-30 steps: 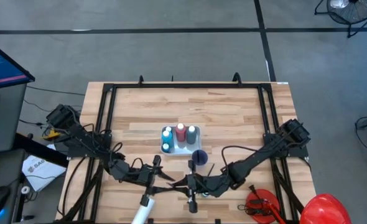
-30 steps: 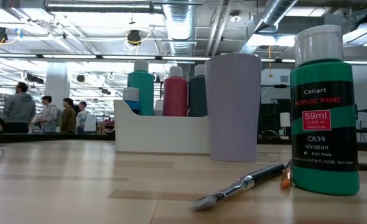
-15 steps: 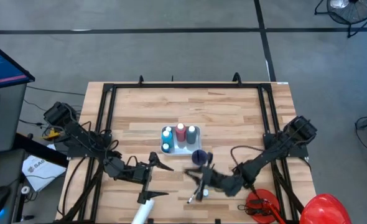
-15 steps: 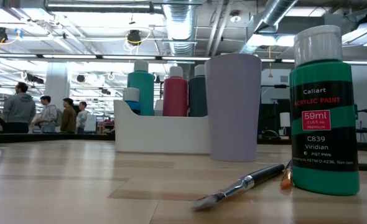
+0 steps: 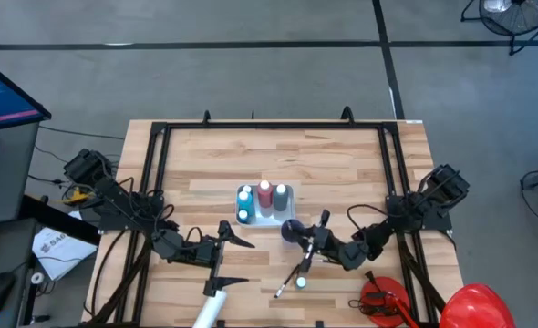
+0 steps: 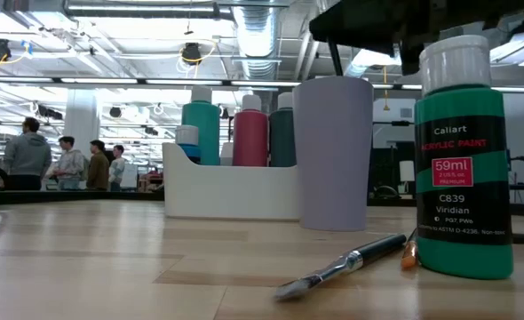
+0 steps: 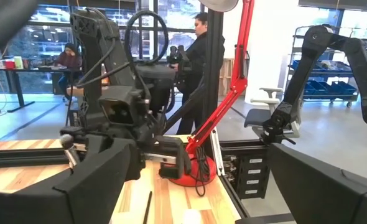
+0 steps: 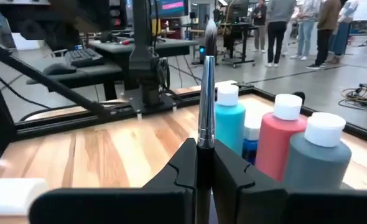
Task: Pick & Place Paint Supplies
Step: Put the silver paintbrush into the blue cup, then put the green paint bottle into the white bin
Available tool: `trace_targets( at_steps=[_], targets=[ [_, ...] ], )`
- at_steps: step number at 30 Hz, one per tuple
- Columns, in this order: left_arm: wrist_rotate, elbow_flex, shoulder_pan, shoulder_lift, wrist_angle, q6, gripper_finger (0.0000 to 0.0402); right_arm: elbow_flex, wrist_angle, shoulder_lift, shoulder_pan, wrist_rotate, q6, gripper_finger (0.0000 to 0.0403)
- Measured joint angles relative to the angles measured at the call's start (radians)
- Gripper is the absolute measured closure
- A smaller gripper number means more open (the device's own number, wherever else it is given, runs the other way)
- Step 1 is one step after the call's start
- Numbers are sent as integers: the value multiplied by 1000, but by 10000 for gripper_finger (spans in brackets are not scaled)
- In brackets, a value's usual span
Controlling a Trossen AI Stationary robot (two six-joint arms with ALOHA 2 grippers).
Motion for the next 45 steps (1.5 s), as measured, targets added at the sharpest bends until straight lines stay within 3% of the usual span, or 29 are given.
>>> trace_targets(
  at_steps=[6, 9, 19, 26, 38, 45],
  targets=[
    [0, 0, 0, 0, 0, 0, 27, -14, -17, -2, -15, 22, 23, 388],
    [0, 0, 0, 0, 0, 0, 27, -24, -93, -2, -32, -9, 123, 383],
    [0, -1, 0, 0, -1, 0, 27, -24, -122, -1, -51, -11, 191, 230],
    [0, -1, 0, 0, -1, 0, 27, -24, -107, -1, -51, -8, 186, 170],
    [0, -1, 0, 0, -2, 0, 27, -24, -76, -1, -49, -7, 177, 183],
    [0, -1, 0, 0, -8, -3, 27, -23, 55, -30, -3, -6, 45, 203]
  ],
)
